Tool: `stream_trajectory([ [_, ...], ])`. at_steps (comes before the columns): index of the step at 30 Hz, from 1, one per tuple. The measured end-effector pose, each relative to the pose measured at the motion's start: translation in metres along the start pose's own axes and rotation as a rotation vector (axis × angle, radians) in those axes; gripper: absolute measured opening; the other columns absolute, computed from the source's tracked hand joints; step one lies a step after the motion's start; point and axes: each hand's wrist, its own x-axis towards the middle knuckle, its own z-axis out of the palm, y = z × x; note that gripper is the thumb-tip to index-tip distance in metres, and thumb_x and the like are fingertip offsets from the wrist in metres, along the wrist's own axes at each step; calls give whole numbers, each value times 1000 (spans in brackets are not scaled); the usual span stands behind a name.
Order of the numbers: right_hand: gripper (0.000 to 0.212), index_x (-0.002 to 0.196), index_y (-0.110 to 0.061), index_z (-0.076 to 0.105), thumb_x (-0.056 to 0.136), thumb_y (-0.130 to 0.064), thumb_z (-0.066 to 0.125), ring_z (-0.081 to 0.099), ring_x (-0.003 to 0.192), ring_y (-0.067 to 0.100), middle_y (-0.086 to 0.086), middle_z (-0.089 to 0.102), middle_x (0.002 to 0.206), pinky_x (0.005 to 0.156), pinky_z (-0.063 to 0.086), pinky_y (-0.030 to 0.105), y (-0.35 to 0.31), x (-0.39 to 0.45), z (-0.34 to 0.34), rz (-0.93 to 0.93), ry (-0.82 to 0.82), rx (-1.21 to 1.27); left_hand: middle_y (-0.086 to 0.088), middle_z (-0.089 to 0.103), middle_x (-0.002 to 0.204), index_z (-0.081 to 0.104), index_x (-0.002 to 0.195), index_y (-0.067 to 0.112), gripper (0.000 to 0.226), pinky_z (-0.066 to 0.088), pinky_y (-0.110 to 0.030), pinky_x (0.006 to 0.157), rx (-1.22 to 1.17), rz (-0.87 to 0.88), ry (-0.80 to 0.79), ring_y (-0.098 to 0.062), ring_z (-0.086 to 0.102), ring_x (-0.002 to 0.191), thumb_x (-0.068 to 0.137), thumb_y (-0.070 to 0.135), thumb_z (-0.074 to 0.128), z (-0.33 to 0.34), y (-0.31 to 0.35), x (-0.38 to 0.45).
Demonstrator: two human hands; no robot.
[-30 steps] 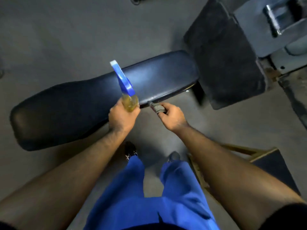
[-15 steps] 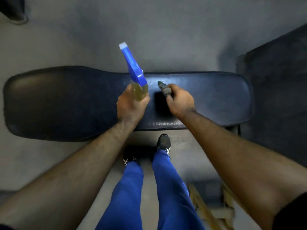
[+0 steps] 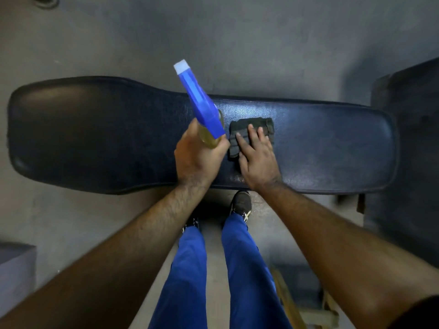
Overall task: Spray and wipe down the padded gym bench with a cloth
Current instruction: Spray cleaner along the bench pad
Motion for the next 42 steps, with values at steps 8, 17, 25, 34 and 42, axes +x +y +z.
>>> stream_trajectory([
  [8,46,143,-17,52,99,-30,46,30,149,25,8,45,154,120,29,44,-20,-1,-37,147,47,334,8,68,101,59,108,22,42,49,-25,83,-87,30,-70,-14,64,98,74,39,77,-5,-7,2],
  [17,80,148,-17,43,79,-43,72,46,133,2,-2,53,146,110,33,12,-99,-24,-92,-10,199,603,-5,55,136,34,147,21,86,46,-39,104,23,-6,-311,-21,56,123,72,38,73,-48,-22,-4],
  [25,73,140,-13,50,80,-45,78,54,130,14,0,58,139,112,42,39,-140,18,-107,-134,148,706,-8,42,148,37,148,15,71,36,-35,111,145,101,-262,-26,42,135,83,19,65,-81,-26,17],
  [34,25,108,-21,65,85,-31,65,66,86,21,-3,70,95,83,54,39,-204,59,-86,-230,122,558,-8,46,145,43,144,12,62,36,-36,111,68,70,-155,-26,45,132,86,20,63,-118,-68,69],
  [42,12,94,-19,59,86,-24,67,60,71,18,-4,65,77,69,50,35,-321,110,-25,-216,-22,313,-9,46,145,43,143,12,62,36,-37,109,55,-48,-46,-28,44,133,87,24,66,-199,-175,133],
])
